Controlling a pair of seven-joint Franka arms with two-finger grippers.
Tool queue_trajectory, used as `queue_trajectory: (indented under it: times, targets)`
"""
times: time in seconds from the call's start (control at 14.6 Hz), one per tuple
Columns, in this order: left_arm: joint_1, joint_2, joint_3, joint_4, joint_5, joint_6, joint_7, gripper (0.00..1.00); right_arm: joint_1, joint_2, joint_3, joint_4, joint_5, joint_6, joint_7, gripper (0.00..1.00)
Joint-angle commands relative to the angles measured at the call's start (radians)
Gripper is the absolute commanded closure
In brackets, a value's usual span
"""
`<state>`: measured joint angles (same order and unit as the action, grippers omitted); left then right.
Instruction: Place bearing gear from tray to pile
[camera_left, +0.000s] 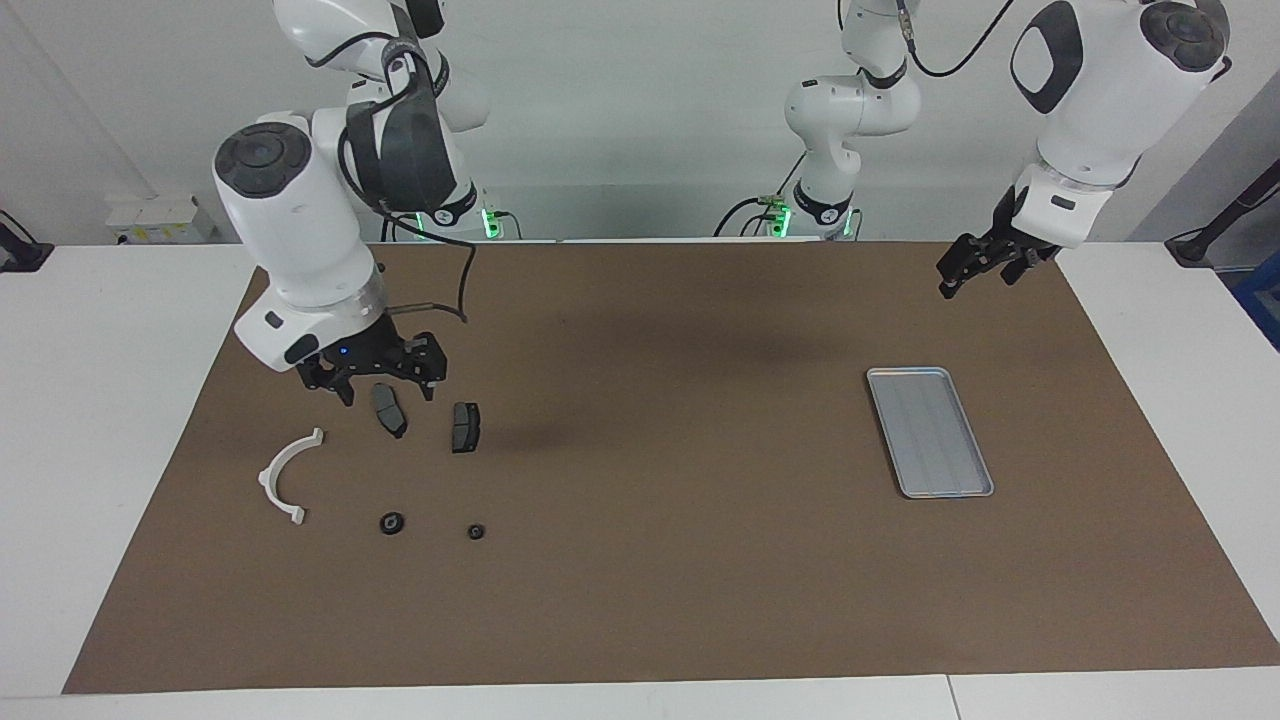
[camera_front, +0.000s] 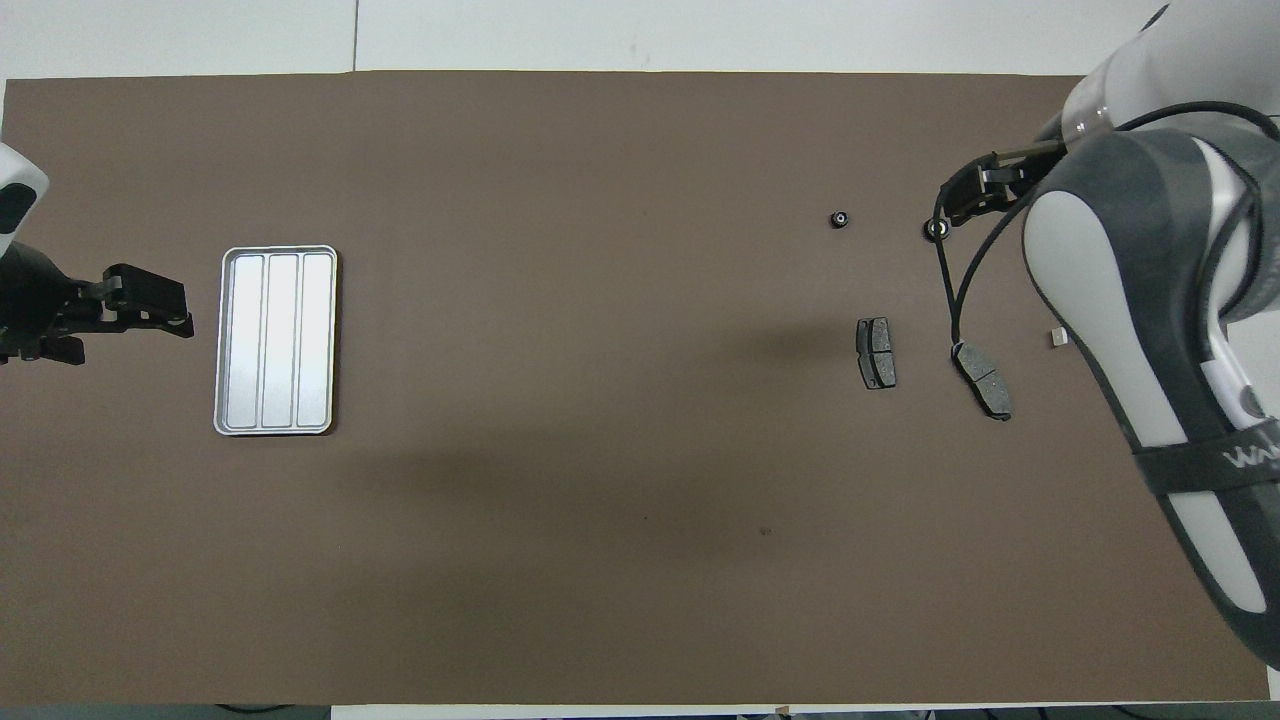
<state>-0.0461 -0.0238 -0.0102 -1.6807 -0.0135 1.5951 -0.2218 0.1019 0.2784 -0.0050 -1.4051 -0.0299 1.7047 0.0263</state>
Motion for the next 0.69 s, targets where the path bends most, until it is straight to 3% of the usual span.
queue_trajectory:
  times: [0.0, 0.34, 0.62]
  targets:
    - [-0.003, -0.019, 0.002, -0.008, 0.000, -0.014, 0.007, 0.00, -0.056, -0.187, 0.017, -0.181, 0.008, 0.004, -0.068, 0.00]
    - [-0.003, -0.019, 0.002, -0.008, 0.000, -0.014, 0.007, 0.00, -0.087, -0.408, 0.017, -0.344, 0.010, -0.026, -0.089, 0.00]
    - [-0.003, -0.019, 0.002, -0.008, 0.000, -0.014, 0.007, 0.00, -0.085, -0.444, 0.017, -0.338, 0.016, -0.097, -0.089, 0.00]
